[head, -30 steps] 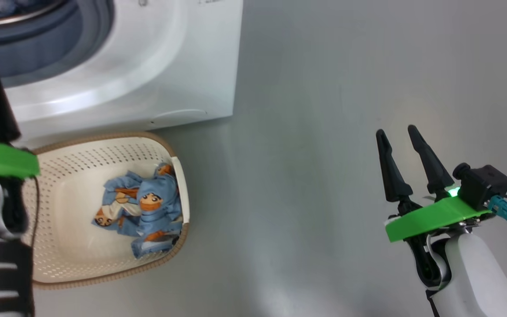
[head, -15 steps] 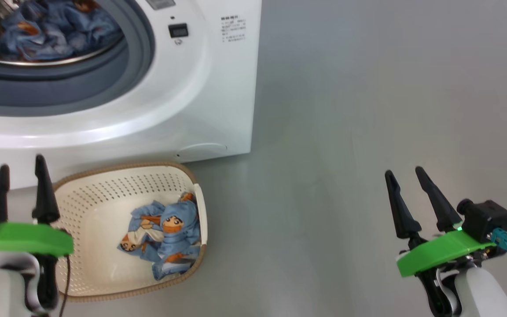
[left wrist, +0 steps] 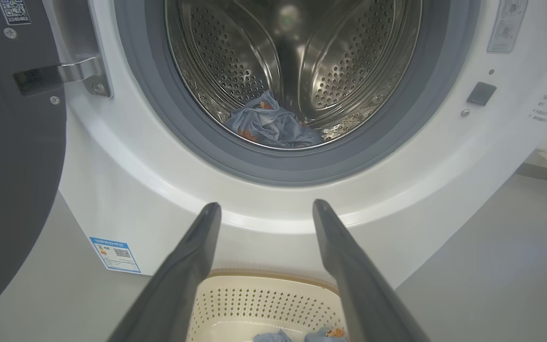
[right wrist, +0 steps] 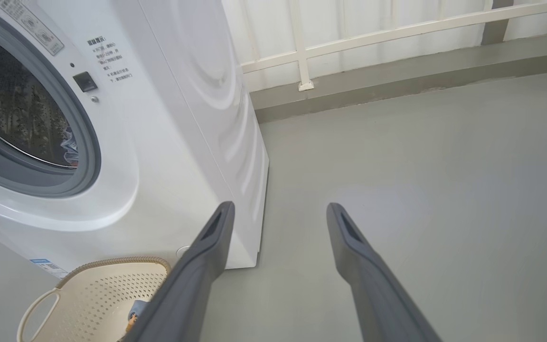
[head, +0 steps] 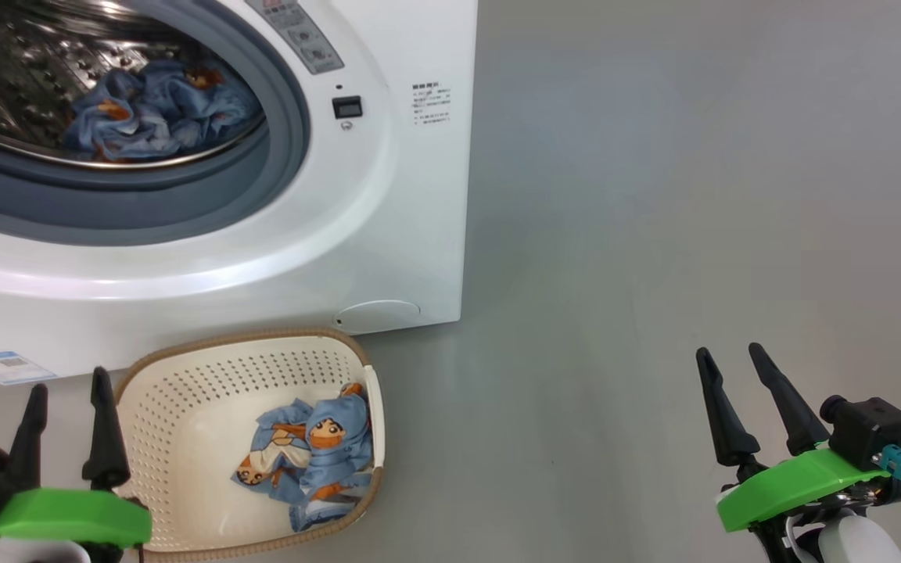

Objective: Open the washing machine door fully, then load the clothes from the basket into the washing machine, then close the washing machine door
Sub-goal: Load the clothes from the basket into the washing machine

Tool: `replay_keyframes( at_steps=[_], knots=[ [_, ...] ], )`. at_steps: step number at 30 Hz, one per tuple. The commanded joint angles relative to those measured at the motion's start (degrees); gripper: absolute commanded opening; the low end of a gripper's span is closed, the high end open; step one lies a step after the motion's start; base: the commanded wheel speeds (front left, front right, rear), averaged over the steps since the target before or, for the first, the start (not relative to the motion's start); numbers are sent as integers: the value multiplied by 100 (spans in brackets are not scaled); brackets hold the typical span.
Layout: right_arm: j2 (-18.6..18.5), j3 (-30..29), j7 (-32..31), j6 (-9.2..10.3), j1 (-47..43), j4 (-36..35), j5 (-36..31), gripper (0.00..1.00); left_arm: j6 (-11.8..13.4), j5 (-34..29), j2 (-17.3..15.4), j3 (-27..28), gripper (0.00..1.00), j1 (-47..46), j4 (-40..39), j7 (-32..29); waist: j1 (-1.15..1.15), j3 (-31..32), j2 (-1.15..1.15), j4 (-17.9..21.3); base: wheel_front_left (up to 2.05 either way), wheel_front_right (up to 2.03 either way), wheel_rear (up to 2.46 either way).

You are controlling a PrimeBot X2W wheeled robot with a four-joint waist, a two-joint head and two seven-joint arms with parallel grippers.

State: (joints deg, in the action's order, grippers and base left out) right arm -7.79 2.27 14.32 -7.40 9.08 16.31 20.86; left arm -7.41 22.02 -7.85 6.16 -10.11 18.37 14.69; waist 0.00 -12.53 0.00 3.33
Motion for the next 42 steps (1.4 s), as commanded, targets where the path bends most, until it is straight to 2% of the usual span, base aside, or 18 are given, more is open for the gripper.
replay_keyframes(
  at_steps=[1,9,25,32,42],
  knots=[
    [-69,68,68,-9,-79,-149,34,100,-8,32,-117,214,100,83,-253,30,0,48,0,-31,0,0,0],
    [-102,34,68,-9,-131,-188,32,100,-8,12,-35,286,100,402,-585,30,0,17,0,-62,0,0,0],
    [-95,-35,68,-9,-30,-216,-11,100,-8,35,1,297,100,301,-606,30,0,-158,0,-112,0,0,0],
    [-67,-42,68,-9,33,-251,-14,100,-8,106,22,160,100,223,-298,30,0,-255,0,-95,0,0,0],
    [43,-20,68,-9,244,-306,-49,100,-8,300,-8,-465,100,-151,642,30,0,-622,0,-27,0,0,0]
  ],
)
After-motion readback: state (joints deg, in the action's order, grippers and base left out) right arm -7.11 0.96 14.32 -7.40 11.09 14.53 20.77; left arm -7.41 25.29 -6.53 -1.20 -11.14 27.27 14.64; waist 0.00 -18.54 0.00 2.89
